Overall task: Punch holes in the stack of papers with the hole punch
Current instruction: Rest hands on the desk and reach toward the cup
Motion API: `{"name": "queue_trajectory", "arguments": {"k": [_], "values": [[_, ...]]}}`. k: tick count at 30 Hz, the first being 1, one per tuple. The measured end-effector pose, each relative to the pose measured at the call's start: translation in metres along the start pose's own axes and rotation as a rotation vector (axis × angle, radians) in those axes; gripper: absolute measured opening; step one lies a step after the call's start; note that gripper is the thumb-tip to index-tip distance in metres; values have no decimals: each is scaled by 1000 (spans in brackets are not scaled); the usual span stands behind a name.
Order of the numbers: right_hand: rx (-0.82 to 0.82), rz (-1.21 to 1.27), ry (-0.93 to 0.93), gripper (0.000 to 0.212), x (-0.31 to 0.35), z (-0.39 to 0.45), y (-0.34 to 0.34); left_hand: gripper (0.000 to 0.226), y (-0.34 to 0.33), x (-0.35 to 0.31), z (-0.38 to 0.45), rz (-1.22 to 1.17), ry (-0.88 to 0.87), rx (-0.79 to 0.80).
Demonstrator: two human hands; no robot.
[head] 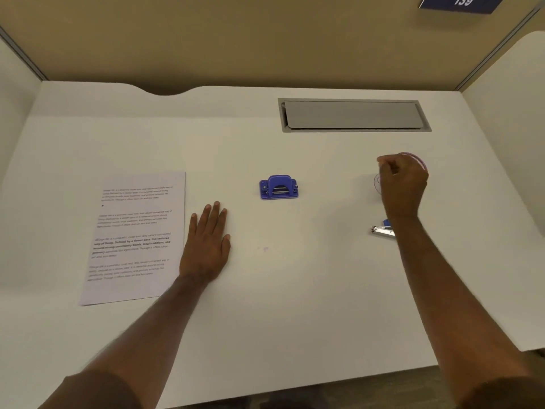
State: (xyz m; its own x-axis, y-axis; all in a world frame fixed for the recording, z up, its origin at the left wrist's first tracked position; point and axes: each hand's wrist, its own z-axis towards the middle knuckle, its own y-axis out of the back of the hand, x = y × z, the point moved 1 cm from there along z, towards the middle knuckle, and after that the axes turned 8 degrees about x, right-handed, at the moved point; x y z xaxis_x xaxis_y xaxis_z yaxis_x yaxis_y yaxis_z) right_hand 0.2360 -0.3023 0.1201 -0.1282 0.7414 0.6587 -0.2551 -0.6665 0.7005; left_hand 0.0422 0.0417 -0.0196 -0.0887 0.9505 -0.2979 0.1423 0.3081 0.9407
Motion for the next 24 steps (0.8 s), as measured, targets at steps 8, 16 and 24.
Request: {"name": "queue_trajectory", "arguments": {"k": [8, 16, 24], "values": [[616, -370, 480, 42, 26, -198, -100, 65, 3, 0, -2, 35, 13, 22], [583, -470, 432, 48, 26, -239, -117, 65, 1, 2, -1, 34, 20, 34], [568, -312, 293, 38, 25, -231, -119, 67, 3, 0, -2, 31, 25, 44]]}}
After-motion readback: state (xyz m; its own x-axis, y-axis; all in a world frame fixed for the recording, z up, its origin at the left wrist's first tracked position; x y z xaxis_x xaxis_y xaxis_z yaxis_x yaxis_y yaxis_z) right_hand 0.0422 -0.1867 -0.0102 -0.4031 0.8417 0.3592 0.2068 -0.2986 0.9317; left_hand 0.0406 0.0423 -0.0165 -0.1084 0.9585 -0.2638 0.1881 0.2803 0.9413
